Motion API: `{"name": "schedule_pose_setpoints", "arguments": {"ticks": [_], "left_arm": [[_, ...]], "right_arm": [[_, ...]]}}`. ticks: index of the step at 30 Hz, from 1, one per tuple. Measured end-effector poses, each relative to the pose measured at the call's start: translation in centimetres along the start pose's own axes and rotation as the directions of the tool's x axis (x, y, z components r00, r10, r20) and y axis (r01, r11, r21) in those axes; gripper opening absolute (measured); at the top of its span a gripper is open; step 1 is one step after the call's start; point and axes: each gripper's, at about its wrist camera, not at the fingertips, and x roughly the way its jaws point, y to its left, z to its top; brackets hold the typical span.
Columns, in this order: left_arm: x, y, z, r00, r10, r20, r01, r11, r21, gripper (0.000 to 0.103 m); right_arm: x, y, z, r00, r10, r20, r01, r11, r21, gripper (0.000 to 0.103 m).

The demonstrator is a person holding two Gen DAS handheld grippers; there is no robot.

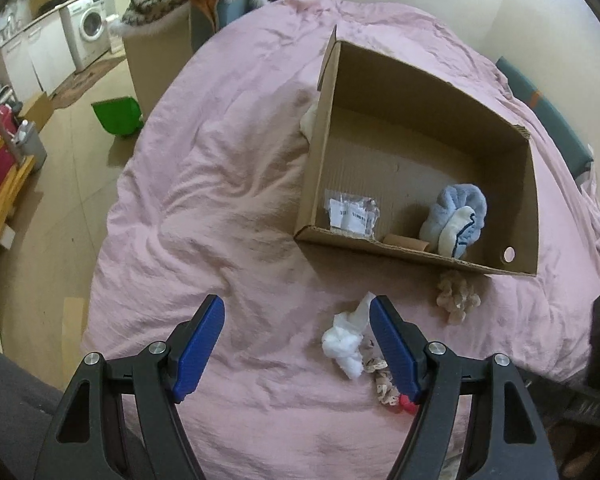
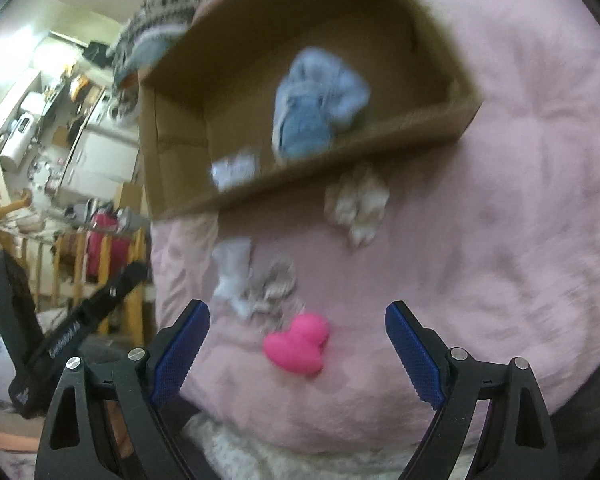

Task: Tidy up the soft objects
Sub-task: 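Move the right gripper to the pink rubber duck and grasp it, then grasp the white cloth with the left gripper while the right carries the duck toward the box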

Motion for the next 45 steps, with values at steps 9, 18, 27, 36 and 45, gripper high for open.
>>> {"name": "schedule_pose_setpoints", "arguments": {"ticks": [9, 18, 27, 36, 45], "left_arm": [[0.6, 0.7, 0.3, 1.0, -0.001, -0.025, 0.0, 0.999, -0.036, 0.073], [1.3, 1.6, 0.3, 0.999, -0.003, -0.054, -0.001, 0.997, -0.078, 0.073], [3.2, 0.5, -0.1, 0.991, -0.041, -0.126, 0.038, 0.999, -0.029, 0.073], [7.0, -2.6, -0.8, 0.964, -0.073, -0.255, 0.093, 0.994, 0.065, 0.054], [8.9, -3.9, -1.2, 0.959, -0.046, -0.28, 0.078, 0.991, 0.105, 0.029]], "right_arm": [[5.0, 1.9, -1.0, 0.987, -0.053, -0.154, 0.041, 0.996, -0.078, 0.088], [6.6, 2.1, -1.7, 0.974, -0.111, -0.2, 0.089, 0.989, -0.117, 0.049], [2.7, 2.0, -0.4, 0.998, -0.054, -0.034, 0.051, 0.995, -0.089, 0.045], [0.2, 0.2, 0.9, 0.998, -0.012, 0.066, 0.011, 1.0, 0.008, 0.045], [0.0, 0.7, 0.9, 0.998, -0.018, 0.068, 0.019, 1.0, -0.015, 0.045]]}}
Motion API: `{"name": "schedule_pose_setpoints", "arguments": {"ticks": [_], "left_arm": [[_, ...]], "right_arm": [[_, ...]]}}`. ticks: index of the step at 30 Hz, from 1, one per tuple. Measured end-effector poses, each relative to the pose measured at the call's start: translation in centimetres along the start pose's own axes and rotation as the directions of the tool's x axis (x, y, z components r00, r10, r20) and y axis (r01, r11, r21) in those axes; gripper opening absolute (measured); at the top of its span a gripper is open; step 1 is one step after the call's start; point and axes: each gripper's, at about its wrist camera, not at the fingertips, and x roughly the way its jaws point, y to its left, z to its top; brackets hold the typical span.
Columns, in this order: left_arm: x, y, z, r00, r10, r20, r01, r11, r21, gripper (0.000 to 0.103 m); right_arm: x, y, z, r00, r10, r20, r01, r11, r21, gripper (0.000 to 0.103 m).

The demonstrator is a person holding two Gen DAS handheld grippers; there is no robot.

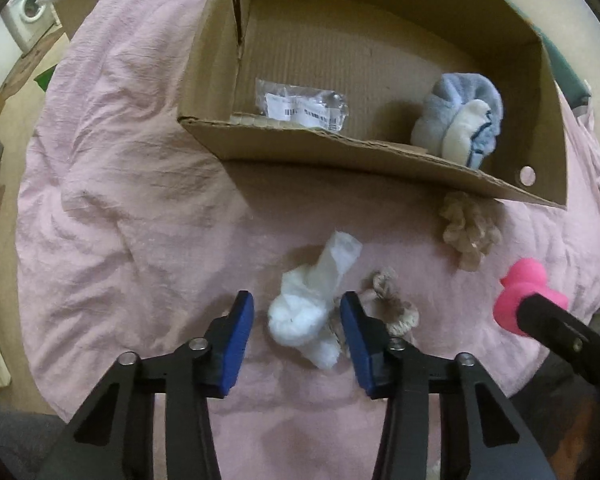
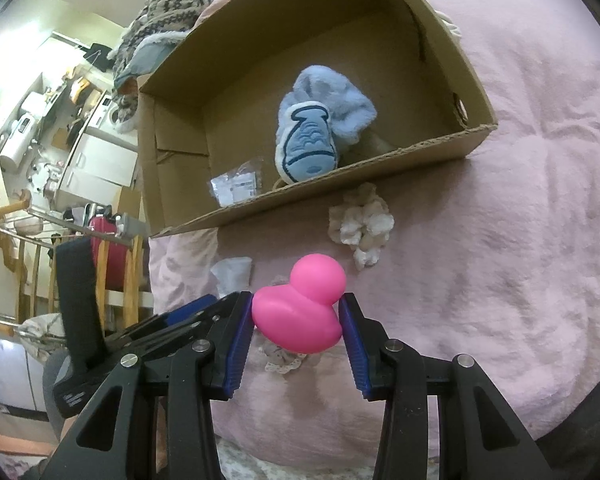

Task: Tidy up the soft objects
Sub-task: 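Grasp the white cloth with the left gripper while the right carries the duck toward the box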

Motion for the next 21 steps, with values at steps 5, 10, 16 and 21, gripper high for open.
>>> {"name": "schedule_pose_setpoints", "arguments": {"ticks": [5, 10, 16, 21], "left_arm": [[-0.5, -0.3, 0.2, 0.999, -0.002, 0.037, 0.002, 1.0, 0.001, 0.023], [-2.5, -0.1, -0.3, 0.992, 0.055, 0.116, -0.056, 0.998, 0.004, 0.022], [-4.5, 1.5, -0.9, 0.978, 0.119, 0.172, -0.113, 0.993, -0.047, 0.022], [-5.6, 1.8, -1.0, 0.969, 0.142, 0.202, -0.135, 0.99, -0.05, 0.022]], "right_arm": [[0.2, 0.1, -0.2, 1.0, -0.025, 0.002, 0.025, 1.0, -0.02, 0.045], [-0.2, 0.0, -0.2, 1.0, -0.027, 0.013, 0.027, 0.999, -0.024, 0.045], [-0.3, 0.1, -0.4, 0.999, -0.032, 0.019, 0.033, 0.999, -0.036, 0.045], [-0.5, 0.3, -0.3, 0.999, -0.036, 0.028, 0.037, 0.998, -0.044, 0.045]]}}
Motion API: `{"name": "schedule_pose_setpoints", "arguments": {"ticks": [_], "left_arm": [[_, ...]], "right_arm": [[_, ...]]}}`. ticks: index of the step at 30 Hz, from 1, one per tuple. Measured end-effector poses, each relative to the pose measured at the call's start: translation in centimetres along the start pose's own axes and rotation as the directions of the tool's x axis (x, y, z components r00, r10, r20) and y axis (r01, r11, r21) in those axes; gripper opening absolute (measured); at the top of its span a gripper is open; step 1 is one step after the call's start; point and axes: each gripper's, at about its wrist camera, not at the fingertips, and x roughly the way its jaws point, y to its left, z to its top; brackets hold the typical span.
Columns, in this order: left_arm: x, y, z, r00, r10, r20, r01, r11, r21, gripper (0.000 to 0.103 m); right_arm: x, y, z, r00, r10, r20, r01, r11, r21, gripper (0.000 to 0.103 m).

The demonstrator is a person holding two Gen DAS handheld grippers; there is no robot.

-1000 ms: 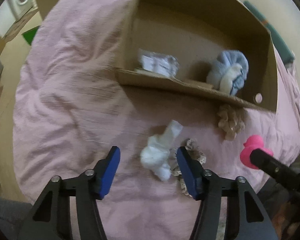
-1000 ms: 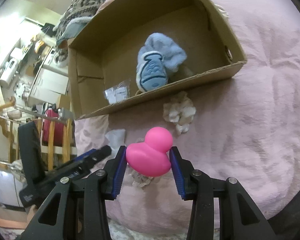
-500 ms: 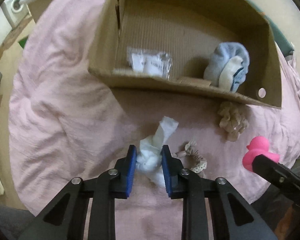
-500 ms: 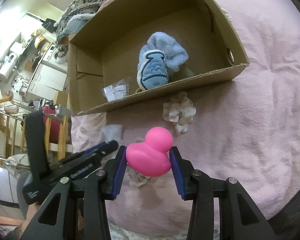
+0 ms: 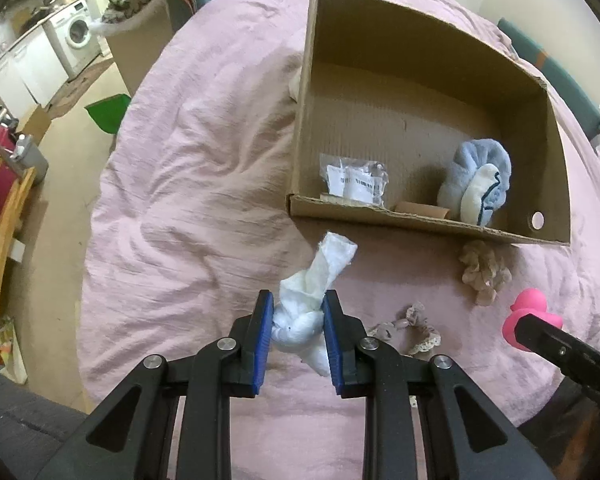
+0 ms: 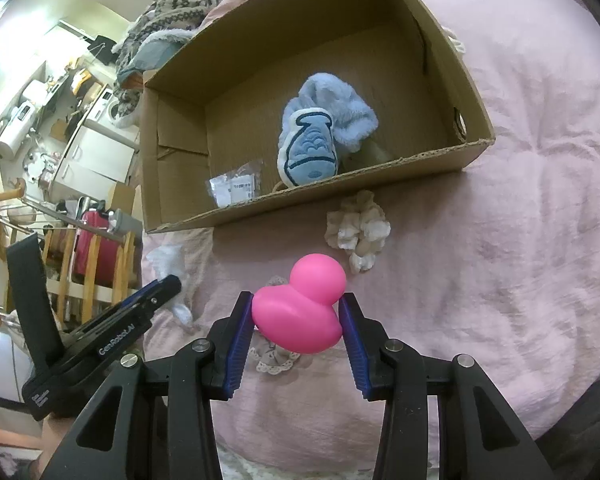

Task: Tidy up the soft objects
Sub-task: 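Grasp the white cloth with the left gripper while the right carries the duck toward the box, then lower both held items into the box and open both grippers to release them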

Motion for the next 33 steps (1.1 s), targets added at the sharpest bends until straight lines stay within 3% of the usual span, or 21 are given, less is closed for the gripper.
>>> {"name": "schedule_pose_setpoints", "arguments": {"ticks": [8, 16, 19, 27, 33], "left_arm": [[-3.7, -0.7, 0.0, 0.992, -0.006, 0.127, 0.004, 1.0, 0.012, 0.022], [-8.7, -0.5, 2.2, 0.96, -0.052, 0.274, 0.047, 0.999, 0.023, 0.022], [-9.5, -0.4, 3.4, 0.953, -0.095, 0.289, 0.091, 0.995, 0.028, 0.022], [-9.8, -1.0, 7.4, 0.933, -0.092, 0.347, 0.072, 0.995, 0.071, 0.022], [-7.0, -2.6, 8.7, 0.932, -0.131, 0.339, 0.095, 0.988, 0.122, 0.022]], "right_arm": [[-1.4, 0.6, 0.1, 0.998, 0.028, 0.059, -0.026, 0.999, -0.032, 0.045], [-5.0, 2.5, 0.4, 0.981, 0.036, 0.19, -0.012, 0.992, -0.125, 0.045], [-6.1, 2.9, 1.3, 0.975, 0.041, 0.22, -0.009, 0.99, -0.141, 0.045], [-7.4, 3.2, 6.0, 0.959, 0.015, 0.282, 0.032, 0.986, -0.162, 0.045], [-6.3, 1.9, 8.7, 0.955, -0.045, 0.292, 0.093, 0.984, -0.151, 0.045]]}}
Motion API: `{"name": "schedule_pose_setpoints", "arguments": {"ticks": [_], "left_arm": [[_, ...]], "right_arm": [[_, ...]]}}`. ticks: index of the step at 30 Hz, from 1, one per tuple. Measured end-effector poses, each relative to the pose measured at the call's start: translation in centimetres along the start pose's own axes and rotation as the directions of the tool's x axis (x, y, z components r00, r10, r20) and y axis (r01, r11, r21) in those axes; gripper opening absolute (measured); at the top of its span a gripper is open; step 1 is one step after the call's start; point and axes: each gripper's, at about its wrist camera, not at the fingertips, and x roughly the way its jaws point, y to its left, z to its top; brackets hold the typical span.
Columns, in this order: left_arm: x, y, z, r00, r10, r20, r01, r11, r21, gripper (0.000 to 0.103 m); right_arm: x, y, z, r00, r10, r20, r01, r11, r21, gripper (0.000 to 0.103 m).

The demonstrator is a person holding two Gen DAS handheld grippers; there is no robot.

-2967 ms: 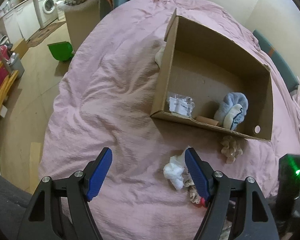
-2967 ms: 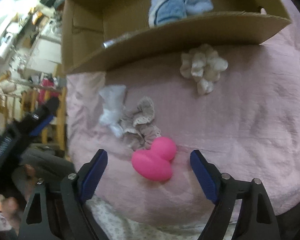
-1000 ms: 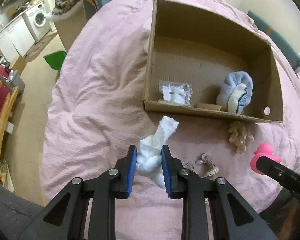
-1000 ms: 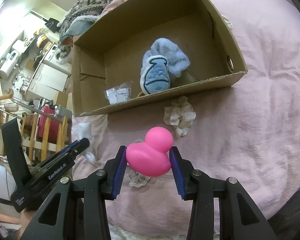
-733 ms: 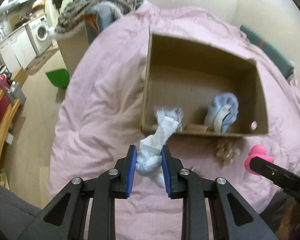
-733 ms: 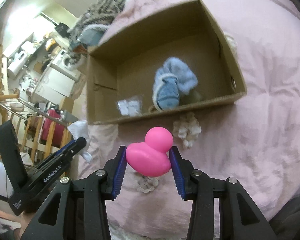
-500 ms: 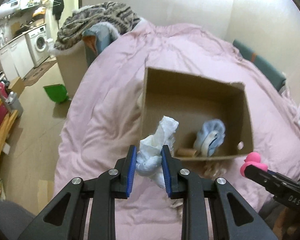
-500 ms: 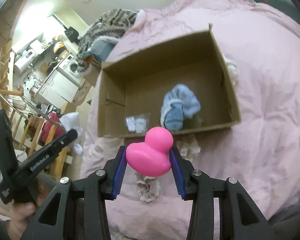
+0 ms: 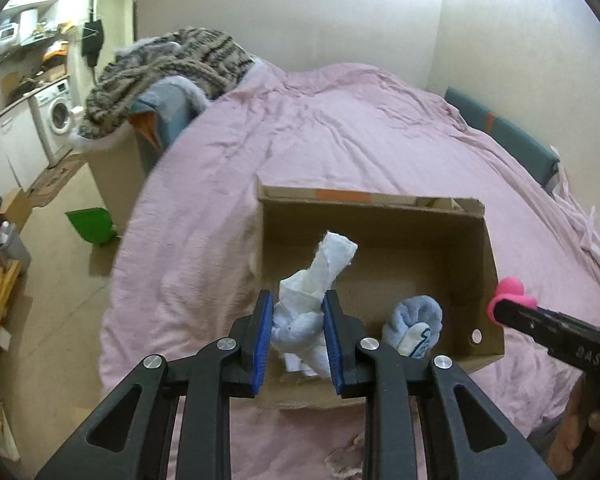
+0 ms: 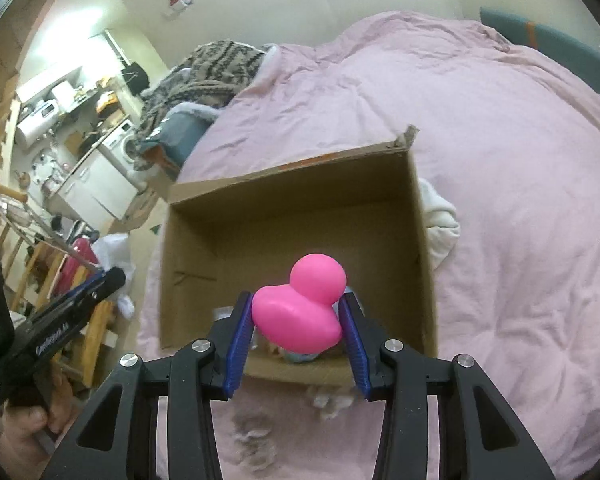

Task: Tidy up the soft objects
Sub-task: 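Lower both held items into the box and open both grippers to release them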

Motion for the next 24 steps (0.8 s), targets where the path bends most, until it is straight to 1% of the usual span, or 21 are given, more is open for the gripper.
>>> {"name": "schedule_pose_setpoints", "arguments": {"ticks": [3, 6, 9, 13, 17, 19, 21, 24], "left_arm": [[2.2, -0.5, -1.5, 0.999, -0.028, -0.03, 0.029, 0.999, 0.017, 0.023], [3.0, -0.7, -2.1, 0.999, -0.01, -0.035, 0.011, 0.999, 0.032, 0.023], [3.3, -0.4, -2.3, 0.999, -0.021, -0.04, 0.022, 1.0, 0.016, 0.023], [4.3, -0.1, -2.9, 0.996, -0.016, -0.085, 0.016, 1.0, -0.009, 0.023], [5.2, -0.5, -3.4, 0.992, -0.041, -0.121, 0.041, 0.999, -0.004, 0.023], [5.4, -0.8, -3.5, 0.991, -0.048, -0.125, 0.049, 0.999, 0.001, 0.023], [5.7, -1.1, -3.7, 0.991, -0.04, -0.13, 0.042, 0.999, 0.014, 0.023], [5.9, -1.1, -3.8, 0.988, -0.053, -0.143, 0.054, 0.999, 0.003, 0.023]], "right_arm": [[1.4, -1.1, -0.6, 1.0, -0.006, -0.023, 0.007, 1.0, 0.029, 0.045], [2.8, -1.8, -1.3, 0.997, -0.026, -0.07, 0.029, 0.998, 0.051, 0.045], [3.6, -1.8, -1.9, 0.995, -0.029, -0.097, 0.035, 0.997, 0.062, 0.045], [4.6, -1.4, -2.4, 0.99, -0.046, -0.132, 0.052, 0.998, 0.045, 0.045], [5.4, -1.5, -2.6, 0.987, -0.062, -0.151, 0.069, 0.997, 0.04, 0.045], [5.6, -1.6, -2.7, 0.985, -0.069, -0.158, 0.076, 0.996, 0.04, 0.046], [5.6, -1.6, -2.8, 0.984, -0.066, -0.165, 0.074, 0.996, 0.042, 0.046], [5.7, -1.5, -3.0, 0.983, -0.066, -0.174, 0.074, 0.997, 0.037, 0.046]]}}
